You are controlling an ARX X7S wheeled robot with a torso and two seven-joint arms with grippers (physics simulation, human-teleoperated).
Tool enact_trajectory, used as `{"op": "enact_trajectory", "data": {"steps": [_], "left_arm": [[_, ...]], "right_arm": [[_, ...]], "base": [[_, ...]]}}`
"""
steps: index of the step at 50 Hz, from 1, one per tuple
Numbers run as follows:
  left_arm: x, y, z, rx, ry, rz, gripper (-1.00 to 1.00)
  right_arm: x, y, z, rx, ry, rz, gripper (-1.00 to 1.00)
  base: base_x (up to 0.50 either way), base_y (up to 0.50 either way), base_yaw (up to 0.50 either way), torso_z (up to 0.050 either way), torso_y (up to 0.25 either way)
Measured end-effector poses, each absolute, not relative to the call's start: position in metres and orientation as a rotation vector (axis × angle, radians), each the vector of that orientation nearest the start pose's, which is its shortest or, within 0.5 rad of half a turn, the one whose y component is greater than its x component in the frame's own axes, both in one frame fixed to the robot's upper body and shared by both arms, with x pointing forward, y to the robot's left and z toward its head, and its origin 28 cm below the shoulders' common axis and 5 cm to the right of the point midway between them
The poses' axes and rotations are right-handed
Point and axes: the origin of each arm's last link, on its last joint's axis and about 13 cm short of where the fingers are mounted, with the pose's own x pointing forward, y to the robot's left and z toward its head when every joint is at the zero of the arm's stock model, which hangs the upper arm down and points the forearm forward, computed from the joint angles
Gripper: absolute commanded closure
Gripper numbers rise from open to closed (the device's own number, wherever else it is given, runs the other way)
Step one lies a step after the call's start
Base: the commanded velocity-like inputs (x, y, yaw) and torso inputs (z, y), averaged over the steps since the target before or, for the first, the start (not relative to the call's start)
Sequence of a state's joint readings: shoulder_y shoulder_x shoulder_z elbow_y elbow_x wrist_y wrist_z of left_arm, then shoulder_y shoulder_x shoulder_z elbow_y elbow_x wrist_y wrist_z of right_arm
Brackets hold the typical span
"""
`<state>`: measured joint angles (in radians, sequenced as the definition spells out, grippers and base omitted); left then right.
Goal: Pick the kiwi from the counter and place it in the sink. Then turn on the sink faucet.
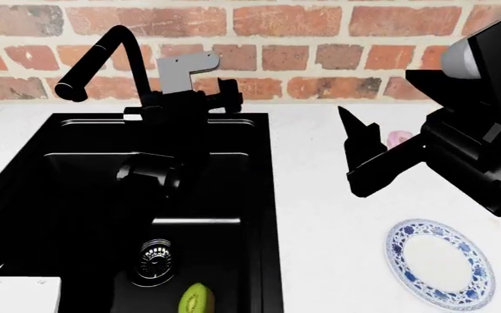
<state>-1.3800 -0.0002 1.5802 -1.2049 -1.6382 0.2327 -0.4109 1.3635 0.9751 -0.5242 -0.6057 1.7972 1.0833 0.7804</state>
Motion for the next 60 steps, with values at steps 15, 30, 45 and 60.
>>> {"op": "enact_trajectory", "data": {"steps": [15, 30, 45, 60], "left_arm": [[0.425, 0.140, 0.191, -0.124, -0.012, 0.054, -1.00], [0.425, 0.141, 0.191, -0.147, -0.006, 0.071, -1.00], [0.424, 0.137, 0.194, -0.152, -0.024, 0.009, -1.00], [0.421, 0.132, 0.188, -0.131, -0.022, -0.039, -1.00]], "right_arm": [[0.193, -0.146, 0.315, -0.351, 0.020, 0.342, -1.00], [0.194, -0.146, 0.311, -0.347, 0.027, 0.345, -1.00], [0.194, -0.147, 0.308, -0.343, 0.030, 0.350, -1.00], [0.193, -0.149, 0.304, -0.339, 0.032, 0.347, -1.00]], "base": [[0.00, 0.00, 0.00, 0.000, -0.013], [0.00, 0.00, 0.00, -0.001, -0.050], [0.00, 0.00, 0.00, 0.000, 0.000], [0.00, 0.00, 0.00, 0.000, 0.000]]}}
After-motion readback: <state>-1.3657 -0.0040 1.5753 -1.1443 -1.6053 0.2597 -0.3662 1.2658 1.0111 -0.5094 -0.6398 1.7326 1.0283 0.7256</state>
